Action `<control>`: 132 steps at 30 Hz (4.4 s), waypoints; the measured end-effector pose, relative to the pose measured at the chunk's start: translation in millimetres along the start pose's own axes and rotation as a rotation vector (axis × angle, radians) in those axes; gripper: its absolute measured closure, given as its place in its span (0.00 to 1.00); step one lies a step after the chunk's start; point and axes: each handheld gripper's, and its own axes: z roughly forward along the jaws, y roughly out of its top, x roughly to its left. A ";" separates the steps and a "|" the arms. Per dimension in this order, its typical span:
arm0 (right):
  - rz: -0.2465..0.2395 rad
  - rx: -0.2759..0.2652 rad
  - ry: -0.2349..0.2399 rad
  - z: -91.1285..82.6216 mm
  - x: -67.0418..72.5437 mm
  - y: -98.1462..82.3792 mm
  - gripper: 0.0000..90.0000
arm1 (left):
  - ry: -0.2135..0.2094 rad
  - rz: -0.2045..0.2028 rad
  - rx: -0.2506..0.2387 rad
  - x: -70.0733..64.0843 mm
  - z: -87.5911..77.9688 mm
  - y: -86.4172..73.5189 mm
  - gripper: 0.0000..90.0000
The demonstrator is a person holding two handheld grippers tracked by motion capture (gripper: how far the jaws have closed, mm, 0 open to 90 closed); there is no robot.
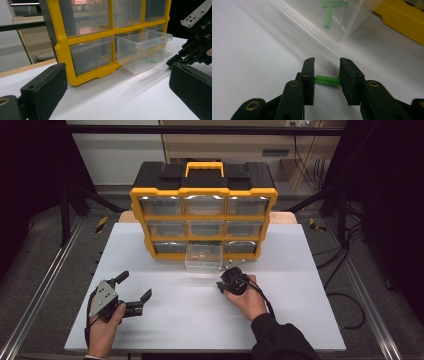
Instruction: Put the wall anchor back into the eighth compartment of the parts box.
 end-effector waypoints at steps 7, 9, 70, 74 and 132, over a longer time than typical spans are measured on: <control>0.016 -0.017 -0.002 -10.4 -4.3 -0.7 0.73 | -0.003 0.002 0.000 -0.8 0.1 0.2 0.01; 0.001 -0.024 -0.002 -13.1 -7.8 -2.0 0.73 | -0.001 0.000 0.000 -0.2 0.1 0.0 0.01; -0.028 -0.174 -0.029 -64.9 -24.1 9.4 0.73 | -0.005 0.003 0.002 -1.5 0.9 -0.2 0.01; -0.028 -0.178 -0.031 -67.3 -24.6 11.6 0.73 | -0.004 0.001 0.001 -1.2 0.5 -0.1 0.01; -0.071 -0.275 -0.014 -89.9 -17.9 53.9 0.73 | -0.003 0.002 0.001 -0.7 0.2 0.0 0.01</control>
